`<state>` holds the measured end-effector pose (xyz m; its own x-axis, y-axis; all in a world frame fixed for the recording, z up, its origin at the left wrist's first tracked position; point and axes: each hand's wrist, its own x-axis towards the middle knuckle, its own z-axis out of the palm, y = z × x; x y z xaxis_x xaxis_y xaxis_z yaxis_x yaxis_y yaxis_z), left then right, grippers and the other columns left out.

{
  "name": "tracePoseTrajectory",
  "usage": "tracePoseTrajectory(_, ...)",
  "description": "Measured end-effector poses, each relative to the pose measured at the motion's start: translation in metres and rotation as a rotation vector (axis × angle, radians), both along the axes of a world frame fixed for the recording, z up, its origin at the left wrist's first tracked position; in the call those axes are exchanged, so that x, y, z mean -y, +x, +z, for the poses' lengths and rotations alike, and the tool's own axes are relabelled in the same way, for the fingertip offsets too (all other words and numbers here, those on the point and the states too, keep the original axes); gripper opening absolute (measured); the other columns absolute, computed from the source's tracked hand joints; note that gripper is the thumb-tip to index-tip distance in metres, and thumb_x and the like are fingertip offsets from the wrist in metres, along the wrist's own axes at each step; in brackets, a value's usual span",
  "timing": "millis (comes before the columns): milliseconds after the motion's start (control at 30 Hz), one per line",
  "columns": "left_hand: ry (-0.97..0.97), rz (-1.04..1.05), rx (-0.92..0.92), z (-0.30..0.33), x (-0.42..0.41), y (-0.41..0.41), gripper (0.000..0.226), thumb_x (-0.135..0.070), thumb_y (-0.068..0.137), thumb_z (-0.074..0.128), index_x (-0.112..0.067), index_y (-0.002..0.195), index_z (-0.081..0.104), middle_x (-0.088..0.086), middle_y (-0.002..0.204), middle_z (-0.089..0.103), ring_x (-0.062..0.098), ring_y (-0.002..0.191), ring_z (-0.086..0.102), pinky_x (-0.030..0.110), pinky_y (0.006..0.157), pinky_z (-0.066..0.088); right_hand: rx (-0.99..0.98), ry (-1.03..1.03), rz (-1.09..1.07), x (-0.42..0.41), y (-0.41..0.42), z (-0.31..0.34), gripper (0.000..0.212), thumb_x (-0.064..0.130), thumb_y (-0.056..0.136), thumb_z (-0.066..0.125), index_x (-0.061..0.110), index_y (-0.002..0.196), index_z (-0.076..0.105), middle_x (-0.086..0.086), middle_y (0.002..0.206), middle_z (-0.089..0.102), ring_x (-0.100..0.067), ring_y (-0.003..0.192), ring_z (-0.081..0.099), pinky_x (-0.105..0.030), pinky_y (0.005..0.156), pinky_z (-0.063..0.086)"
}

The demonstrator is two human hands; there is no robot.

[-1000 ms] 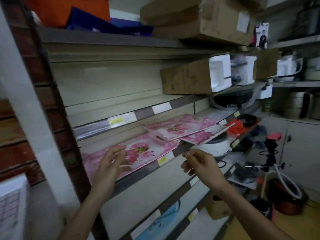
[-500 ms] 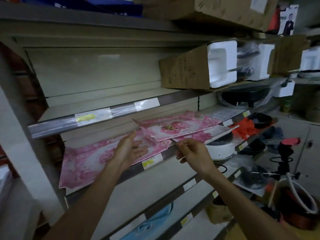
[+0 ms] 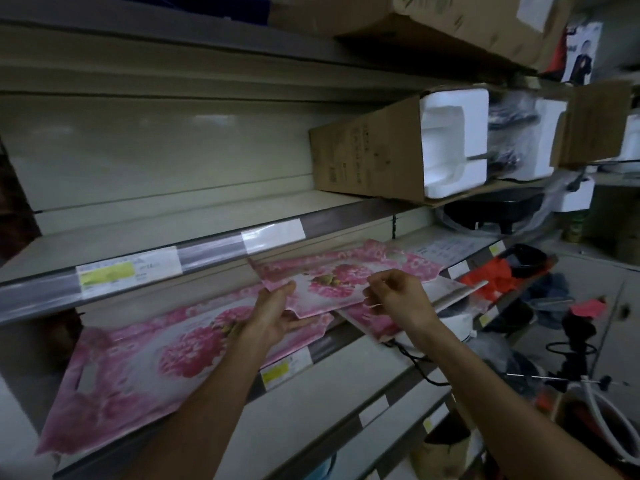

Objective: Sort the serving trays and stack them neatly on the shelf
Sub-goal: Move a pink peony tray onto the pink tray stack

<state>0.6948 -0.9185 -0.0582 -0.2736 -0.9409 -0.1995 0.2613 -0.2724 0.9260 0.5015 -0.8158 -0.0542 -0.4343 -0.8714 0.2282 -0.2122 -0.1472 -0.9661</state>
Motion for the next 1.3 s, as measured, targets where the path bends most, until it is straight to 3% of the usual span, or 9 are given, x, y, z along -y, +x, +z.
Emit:
tracePoseTrajectory(300,0.001,0.081,-0.109,0.009,0.002,0.002,0.022,0.007,0.088,0.041,-0.007,0.104,0.047,0.018,0.102,0.057,0.036,0.087,0.063,0.069,0.077,0.052,-0.022,0.178,-0.331,0.032,-0.043,0.002,0.039,0.031,0.097,0.052,0.002,0.076,0.068,-0.021,0.081,0.073,-0.034,0.073,0.069,-0.041,0.071,0.057)
tracePoseTrajectory(500,-0.001,0.024,-0.226,0.019,-0.022,0.017,0.019,0.006,0.090,0.043,-0.006,0.085,0.056,0.023,0.105,0.068,0.040,0.096,0.067,0.067,0.084,0.051,0.387,0.094,-0.373,0.035,-0.060,0.018,0.033,0.035,0.096,0.056,0.008,0.078,0.050,-0.020,0.104,0.060,-0.033,0.087,0.066,-0.044,0.071,0.059)
tracePoseTrajectory(667,0.034,-0.002,-0.277,0.022,-0.050,0.028,0.015,0.003,0.091,0.044,-0.003,0.101,0.054,0.024,0.100,0.069,0.039,0.080,0.072,0.059,0.062,0.058,0.777,-0.026,-0.235,0.023,-0.055,0.029,0.020,0.022,0.099,0.051,0.005,0.110,0.049,-0.021,0.110,0.057,-0.038,0.091,0.064,-0.055,0.082,0.056)
tracePoseTrajectory(733,0.046,-0.034,-0.280,0.020,-0.063,0.031,0.017,0.002,0.092,0.044,-0.004,0.105,0.053,0.026,0.095,0.072,0.040,0.078,0.073,0.062,0.064,0.057,0.837,-0.077,-0.243,0.016,-0.054,0.032,0.006,0.007,0.098,0.045,0.004,0.101,0.050,-0.023,0.116,0.059,-0.040,0.102,0.064,-0.056,0.085,0.055)
tracePoseTrajectory(867,0.019,-0.069,-0.223,0.016,-0.088,0.037,0.018,-0.003,0.092,0.045,-0.006,0.109,0.053,0.020,0.087,0.076,0.039,0.080,0.074,0.062,0.077,0.056,0.848,-0.101,-0.254,-0.005,-0.051,0.030,0.009,0.011,0.096,0.045,0.009,0.094,0.054,-0.019,0.115,0.064,-0.036,0.099,0.067,-0.058,0.081,0.057)
tracePoseTrajectory(1000,-0.047,-0.060,-0.143,0.013,-0.116,0.046,0.026,-0.014,0.096,0.051,-0.006,0.120,0.057,0.019,0.112,0.072,0.038,0.100,0.070,0.063,0.084,0.053,0.870,-0.106,-0.295,-0.035,-0.049,0.024,0.018,0.018,0.097,0.042,0.009,0.109,0.053,-0.016,0.112,0.064,-0.034,0.098,0.067,-0.054,0.075,0.059)
tracePoseTrajectory(1100,-0.170,-0.039,0.020,0.013,-0.147,0.054,0.027,-0.022,0.098,0.049,-0.009,0.118,0.063,0.019,0.115,0.070,0.034,0.102,0.069,0.049,0.082,0.058,0.871,-0.110,-0.293,-0.068,-0.052,0.018,0.021,0.014,0.095,0.044,0.009,0.113,0.054,-0.012,0.106,0.066,-0.034,0.093,0.067,-0.052,0.062,0.059)
tracePoseTrajectory(1200,-0.281,0.105,0.130,0.010,-0.174,0.069,0.016,-0.022,0.095,0.053,-0.015,0.107,0.062,0.023,0.113,0.069,0.036,0.093,0.069,0.048,0.083,0.057,0.853,-0.129,-0.296,-0.102,-0.056,0.010,0.010,0.015,0.095,0.045,0.012,0.099,0.054,-0.012,0.113,0.064,-0.030,0.098,0.065,-0.050,0.072,0.058)
tracePoseTrajectory(1300,-0.328,0.309,0.218,0.005,-0.191,0.089,0.050,-0.027,0.093,0.058,-0.019,0.139,0.041,0.012,0.122,0.062,0.029,0.097,0.066,0.047,0.094,0.051,0.818,-0.116,-0.291,-0.136,-0.061,-0.002,0.023,0.021,0.095,0.047,0.010,0.115,0.053,-0.011,0.111,0.063,-0.025,0.096,0.063,-0.043,0.083,0.057)
